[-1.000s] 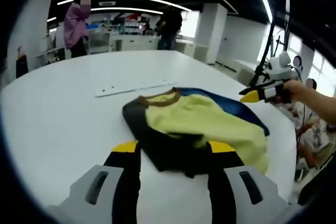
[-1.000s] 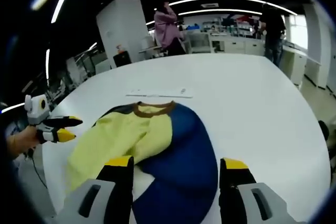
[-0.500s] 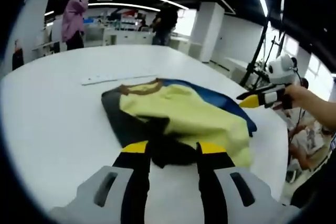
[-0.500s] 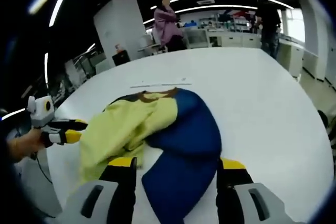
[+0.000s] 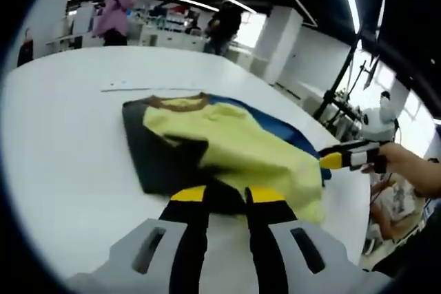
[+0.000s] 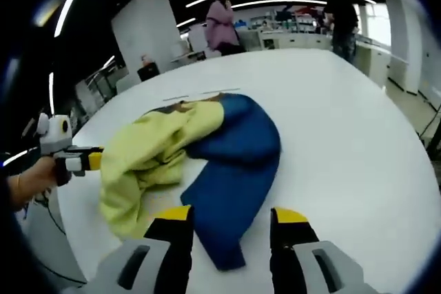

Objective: Fold the garment on the visible template until the final outline fits inside the template.

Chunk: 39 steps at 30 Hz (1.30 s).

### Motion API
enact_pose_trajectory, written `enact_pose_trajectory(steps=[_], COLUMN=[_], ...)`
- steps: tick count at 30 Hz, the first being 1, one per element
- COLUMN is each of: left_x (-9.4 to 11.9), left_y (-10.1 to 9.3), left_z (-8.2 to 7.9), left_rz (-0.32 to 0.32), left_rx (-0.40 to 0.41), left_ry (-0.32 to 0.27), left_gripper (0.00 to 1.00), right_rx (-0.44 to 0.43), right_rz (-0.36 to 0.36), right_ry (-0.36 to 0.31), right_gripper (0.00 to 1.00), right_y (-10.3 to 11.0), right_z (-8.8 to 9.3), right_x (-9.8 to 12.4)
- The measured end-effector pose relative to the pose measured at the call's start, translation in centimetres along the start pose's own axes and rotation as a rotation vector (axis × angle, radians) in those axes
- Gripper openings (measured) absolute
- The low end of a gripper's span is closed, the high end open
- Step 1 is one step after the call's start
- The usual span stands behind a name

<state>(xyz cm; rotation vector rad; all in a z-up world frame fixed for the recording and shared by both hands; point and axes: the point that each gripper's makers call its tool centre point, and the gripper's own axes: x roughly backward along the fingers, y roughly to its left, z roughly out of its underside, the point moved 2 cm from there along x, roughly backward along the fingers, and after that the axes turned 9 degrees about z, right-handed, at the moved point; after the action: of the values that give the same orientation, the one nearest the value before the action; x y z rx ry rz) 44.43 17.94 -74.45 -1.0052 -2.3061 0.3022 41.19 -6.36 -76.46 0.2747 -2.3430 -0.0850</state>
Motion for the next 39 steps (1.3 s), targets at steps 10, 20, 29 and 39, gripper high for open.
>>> enact_pose_trajectory(steps=[10, 20, 29, 39], left_x=[-0.3, 0.6, 0.7, 3.0], left_y=[0.0, 0.3, 0.0, -0.8], left_z=[0.5, 0.6, 0.2, -1.3], left_rz=[-0.004, -0.018, 0.004, 0.074], left_rx=[0.045, 0.094, 0.114, 0.154], left_ry=[-0.026, -0.065, -0.080, -0.140], left_gripper=[0.06, 0.00, 0.00, 0.00], right_rx=[-0.091, -0.113, -0.112, -0.065], right_rz=[0.047, 0.059, 0.049, 0.048], right_ry=[-0.035, -0.056, -0.064, -0.093], right_gripper=[0.13, 0.00, 0.00, 0.00], right_y=[0.1, 0.1, 0.1, -0.7], right_z=[1.3, 1.1, 1.0, -0.5], right_x=[0.6, 0.6, 0.7, 1.7])
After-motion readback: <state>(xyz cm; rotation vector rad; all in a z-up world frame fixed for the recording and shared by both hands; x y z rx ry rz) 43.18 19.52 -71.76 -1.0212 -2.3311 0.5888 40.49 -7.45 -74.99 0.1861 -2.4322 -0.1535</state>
